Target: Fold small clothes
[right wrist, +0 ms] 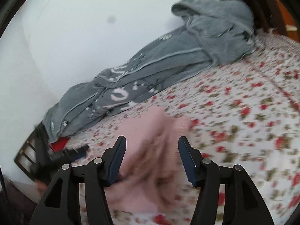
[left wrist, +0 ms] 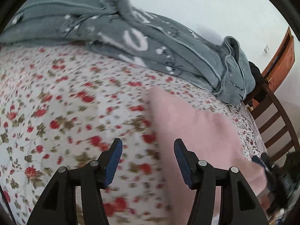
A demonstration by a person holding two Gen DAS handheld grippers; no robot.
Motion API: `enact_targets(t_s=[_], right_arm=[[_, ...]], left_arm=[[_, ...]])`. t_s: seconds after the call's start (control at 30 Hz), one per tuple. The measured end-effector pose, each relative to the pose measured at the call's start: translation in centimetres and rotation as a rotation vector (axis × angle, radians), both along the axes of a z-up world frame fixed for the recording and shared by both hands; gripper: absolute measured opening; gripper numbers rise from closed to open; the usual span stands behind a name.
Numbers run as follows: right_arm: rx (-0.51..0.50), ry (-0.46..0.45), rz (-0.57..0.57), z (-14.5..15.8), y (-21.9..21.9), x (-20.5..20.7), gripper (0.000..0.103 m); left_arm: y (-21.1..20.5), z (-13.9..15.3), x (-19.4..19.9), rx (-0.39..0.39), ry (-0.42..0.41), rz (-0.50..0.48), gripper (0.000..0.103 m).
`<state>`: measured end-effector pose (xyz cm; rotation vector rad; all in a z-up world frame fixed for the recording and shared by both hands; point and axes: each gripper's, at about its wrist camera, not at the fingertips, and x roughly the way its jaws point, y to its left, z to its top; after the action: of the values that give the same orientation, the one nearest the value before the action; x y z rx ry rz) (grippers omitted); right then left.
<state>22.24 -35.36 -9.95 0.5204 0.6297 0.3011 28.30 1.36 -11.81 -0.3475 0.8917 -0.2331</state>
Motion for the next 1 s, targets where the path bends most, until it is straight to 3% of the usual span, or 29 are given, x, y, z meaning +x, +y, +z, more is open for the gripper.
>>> enact_targets(t_s=[0.13,0.27,0.33,0.4,0.47,0.6,0.7,0.77,0.83,0.87,0.93,1.0], right_arm=[[0.044,0.050,0.033,0.4,2.9,1.1,0.063],[-0.203,0.073,-0.110,-0.1,6.3,1.8,0.063],[-0.243,0.100,-0.140,-1.3,6.7,2.1,0.063],[-0.204,0.144,-0.077,-2.8,6.7,2.7,0.053],[-0.211,0.159,-0.059,-3.7,7.0,2.7,0.036],[-0.227,0.054,-0.051,-2.7,6.8,0.7,0.026],[-0.136,-0.035,-0.057,-1.6,4.6,-0.9,0.026],[-0.160,0.008,-0.078,-2.8,4.0,-0.3,0.028],[-0.199,0.117,-0.078,-4.8,4.0,1.6,0.032],[-0.197,0.129,-0.085,-5.2,3.9,1.8,0.040],[-0.209,0.105,-0.109,-4.3,3.8,1.1,0.047],[-0.247,0.059,-0.115,-2.9,4.1,-0.3,0.047]], left_arm=[[1.8,-2.4,-0.2,-0.041,-0.011,0.003,0.055],[1.8,-3.4,0.0,-0.099,0.047,-0.048,0.055],[1.7,-3.3,-0.4,-0.095,0.034,-0.058,0.055],[1.6,-3.3,-0.8,-0.059,0.027,-0.058,0.055],[1.7,-3.2,-1.2,-0.047,0.014,-0.059,0.055],[2.0,-2.7,-1.9,-0.042,-0.011,-0.068,0.055],[2.3,-2.5,-2.3,-0.051,-0.022,-0.081,0.055],[2.1,-2.5,-2.4,-0.063,-0.028,-0.096,0.055],[1.7,-2.4,-2.4,-0.082,-0.030,-0.117,0.055],[1.5,-2.3,-2.5,-0.094,-0.032,-0.129,0.055],[0.8,-1.9,-2.8,-0.116,-0.041,-0.164,0.056],[-0.2,-1.4,-3.3,-0.121,-0.063,-0.209,0.059]])
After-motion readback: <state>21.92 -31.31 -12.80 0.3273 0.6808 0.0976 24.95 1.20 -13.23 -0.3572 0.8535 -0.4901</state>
